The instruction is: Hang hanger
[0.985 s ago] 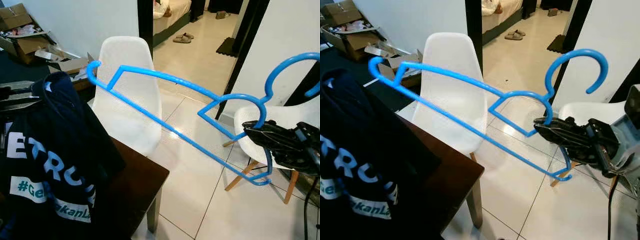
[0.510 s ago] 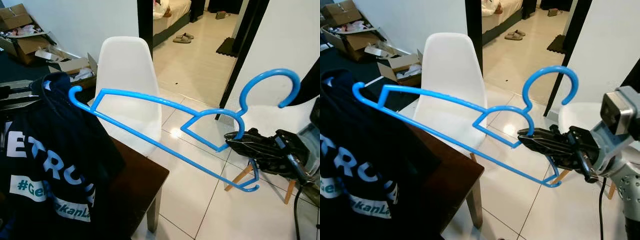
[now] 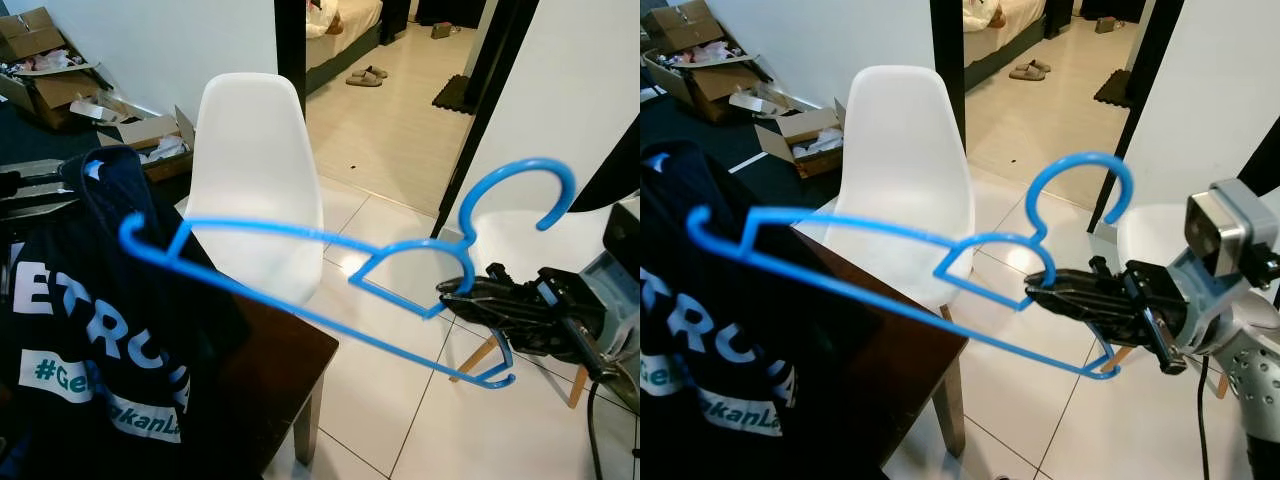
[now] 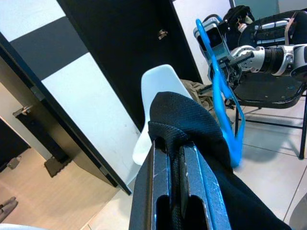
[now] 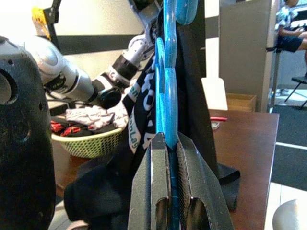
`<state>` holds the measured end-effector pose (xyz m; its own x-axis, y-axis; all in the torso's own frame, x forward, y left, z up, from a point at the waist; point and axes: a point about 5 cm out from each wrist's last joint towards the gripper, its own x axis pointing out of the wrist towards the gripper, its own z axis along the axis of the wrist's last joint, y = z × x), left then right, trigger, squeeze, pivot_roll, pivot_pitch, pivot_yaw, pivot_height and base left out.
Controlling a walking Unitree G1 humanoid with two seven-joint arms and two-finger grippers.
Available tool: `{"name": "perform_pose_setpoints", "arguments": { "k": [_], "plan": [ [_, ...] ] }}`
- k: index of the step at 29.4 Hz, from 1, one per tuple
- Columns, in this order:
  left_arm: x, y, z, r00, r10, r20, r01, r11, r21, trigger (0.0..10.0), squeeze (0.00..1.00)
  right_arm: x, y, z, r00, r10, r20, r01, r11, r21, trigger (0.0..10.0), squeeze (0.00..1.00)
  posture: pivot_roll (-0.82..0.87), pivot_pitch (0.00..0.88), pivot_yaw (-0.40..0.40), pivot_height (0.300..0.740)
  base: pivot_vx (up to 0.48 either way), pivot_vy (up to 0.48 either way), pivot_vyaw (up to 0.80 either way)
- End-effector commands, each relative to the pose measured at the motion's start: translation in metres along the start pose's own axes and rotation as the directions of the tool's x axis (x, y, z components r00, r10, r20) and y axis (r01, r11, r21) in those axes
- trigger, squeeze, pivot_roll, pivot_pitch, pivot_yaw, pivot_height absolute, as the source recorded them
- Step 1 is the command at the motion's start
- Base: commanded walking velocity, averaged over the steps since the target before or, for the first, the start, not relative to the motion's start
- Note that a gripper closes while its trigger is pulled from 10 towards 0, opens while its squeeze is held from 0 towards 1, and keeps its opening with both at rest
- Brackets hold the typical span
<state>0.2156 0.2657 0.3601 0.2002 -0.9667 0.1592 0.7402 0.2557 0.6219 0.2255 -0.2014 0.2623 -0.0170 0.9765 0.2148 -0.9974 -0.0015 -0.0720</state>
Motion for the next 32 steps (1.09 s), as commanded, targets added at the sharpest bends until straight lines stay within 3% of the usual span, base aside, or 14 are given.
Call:
{"name": "perform_pose_setpoints", "arguments": {
  "k": [1,8,13,20,26,29,32],
  "plan": [
    [0.0,0.001,0.007,1.0,-0.024,-0.018,0.024,0.999,0.023,10.0,0.0,0.005,-0.001,0.003,0.999,0.006,-0.034,-0.008,0.999,-0.044,10.0,0.0,0.02,0.106,0.021,0.74,0.0,0.0,0.0],
    [0.006,-0.006,0.011,0.995,-0.102,-0.005,0.102,0.995,-0.007,10.0,0.0,0.009,-0.014,0.003,0.993,-0.096,-0.062,0.088,0.988,-0.125,10.0,0.0,0.02,0.107,0.022,0.74,0.0,0.0,0.0],
    [0.006,-0.006,0.01,0.994,-0.104,-0.018,0.104,0.995,-0.011,10.0,0.0,0.006,-0.007,0.027,0.993,-0.02,0.114,0.035,0.991,-0.133,10.0,0.0,0.03,0.111,0.021,0.74,0.0,0.0,0.0],
    [0.005,-0.005,0.009,0.995,-0.096,-0.027,0.096,0.995,-0.008,10.0,0.0,0.001,-0.002,0.036,0.986,0.024,0.164,-0.001,0.99,-0.138,10.0,0.0,0.03,0.111,0.021,0.74,0.0,0.0,0.0],
    [0.005,-0.003,0.009,0.996,-0.086,-0.031,0.086,0.996,-0.002,10.0,0.0,0.002,0.0,0.028,0.994,0.033,0.102,-0.022,0.993,-0.113,10.0,0.0,0.03,0.112,0.022,0.74,0.0,0.0,0.0],
    [0.005,-0.001,0.009,0.996,-0.076,-0.036,0.076,0.997,0.004,10.0,0.0,0.006,0.003,0.013,0.999,0.051,0.006,-0.051,0.996,-0.068,10.0,0.0,0.03,0.112,0.024,0.74,0.0,0.0,0.0],
    [0.005,-0.001,0.009,0.997,-0.073,-0.037,0.074,0.997,0.005,10.0,0.0,0.007,0.005,0.007,0.998,0.064,-0.024,-0.065,0.997,-0.047,10.0,0.0,0.03,0.112,0.024,0.74,0.0,0.0,0.0]
  ]
}}
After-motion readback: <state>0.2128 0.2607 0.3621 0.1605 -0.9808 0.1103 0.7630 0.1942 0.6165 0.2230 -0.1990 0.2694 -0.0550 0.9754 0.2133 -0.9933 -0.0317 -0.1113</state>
